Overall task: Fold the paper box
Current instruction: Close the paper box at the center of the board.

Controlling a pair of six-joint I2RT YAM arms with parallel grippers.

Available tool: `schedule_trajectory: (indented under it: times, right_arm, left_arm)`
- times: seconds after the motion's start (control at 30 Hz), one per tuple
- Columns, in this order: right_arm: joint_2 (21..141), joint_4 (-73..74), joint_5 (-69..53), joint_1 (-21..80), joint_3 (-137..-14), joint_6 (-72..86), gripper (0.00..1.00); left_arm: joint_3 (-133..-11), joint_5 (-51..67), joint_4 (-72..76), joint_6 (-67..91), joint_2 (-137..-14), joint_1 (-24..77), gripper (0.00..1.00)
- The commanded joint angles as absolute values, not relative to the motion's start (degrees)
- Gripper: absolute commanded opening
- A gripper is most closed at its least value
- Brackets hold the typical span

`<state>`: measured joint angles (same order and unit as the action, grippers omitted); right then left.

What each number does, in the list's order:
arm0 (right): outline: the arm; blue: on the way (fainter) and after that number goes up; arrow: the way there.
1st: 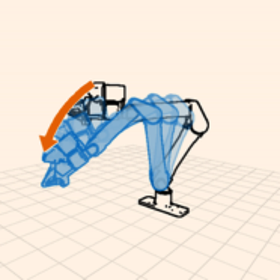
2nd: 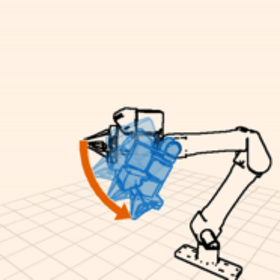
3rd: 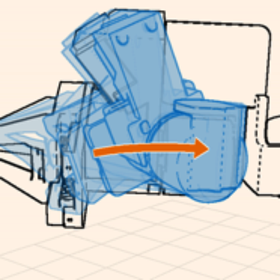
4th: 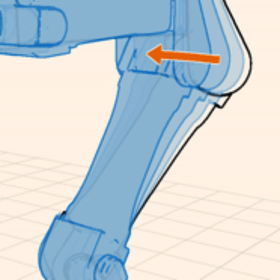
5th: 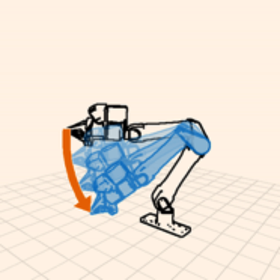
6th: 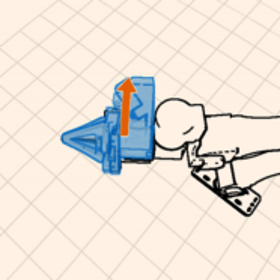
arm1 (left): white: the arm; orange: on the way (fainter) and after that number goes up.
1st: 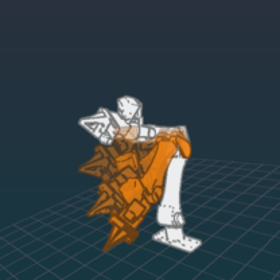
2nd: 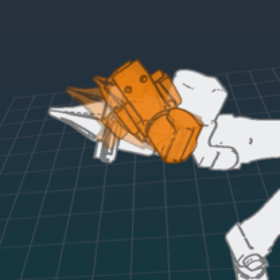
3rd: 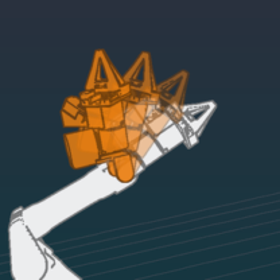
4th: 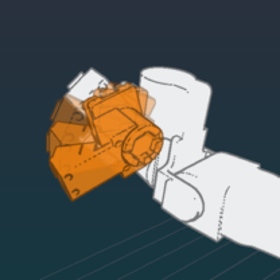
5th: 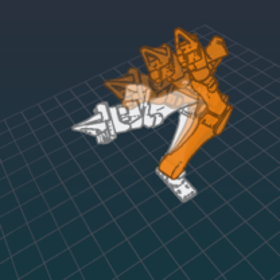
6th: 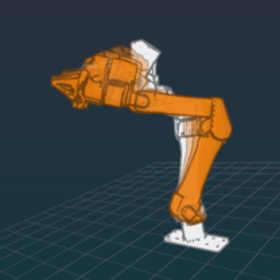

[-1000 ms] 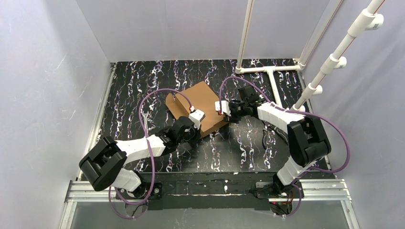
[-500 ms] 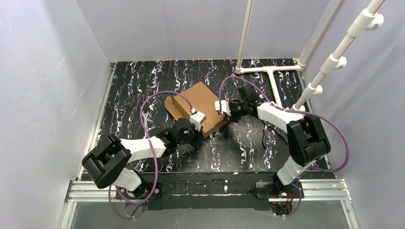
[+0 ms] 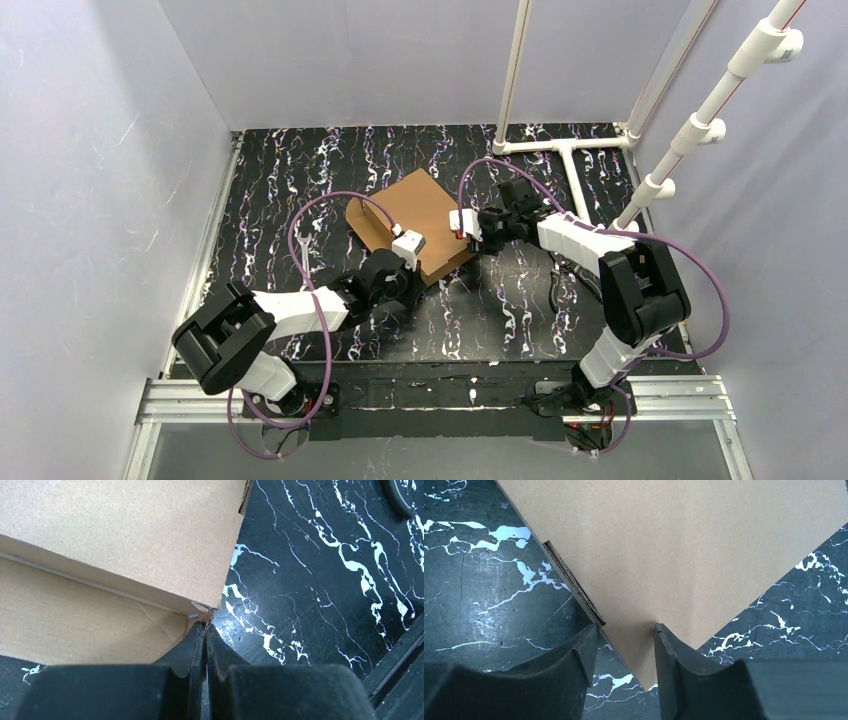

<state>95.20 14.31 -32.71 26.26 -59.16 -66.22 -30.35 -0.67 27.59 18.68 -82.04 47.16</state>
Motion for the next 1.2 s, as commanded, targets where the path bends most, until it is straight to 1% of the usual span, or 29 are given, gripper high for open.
schedule_trajectory:
  times: [0.0,0.17,0.3,0.5,0.77,1.17]
  right_arm:
    - [97.82,21.3,-37.84,28.21,-58.5,-63.46,0.51]
    - [97.97,21.28,-37.41,28.21,-58.45,-63.46,0.51]
    - [98.3,21.05,-36.2,28.21,-58.77,-62.99,0.5]
    - [98.74,20.77,-35.08,28.21,-58.8,-62.6,0.5]
    - [99.22,20.83,-34.76,28.21,-58.96,-62.47,0.5]
    - [99.58,20.92,-34.76,28.21,-59.07,-62.49,0.5]
  left_arm:
    - [-33.02,-2.15,38.58,20.97,-80.72,47.24,0.0]
    - [-33.21,-0.09,38.26,19.31,-79.64,47.22,0.0]
    - [-30.88,-3.17,35.0,18.15,-78.32,47.2,0.0]
    - [-26.95,-4.36,34.37,14.79,-78.05,47.22,0.0]
    - [-26.15,-2.18,34.3,10.17,-77.96,47.2,0.0]
    - [-24.02,-0.66,34.19,9.42,-77.01,47.2,0.0]
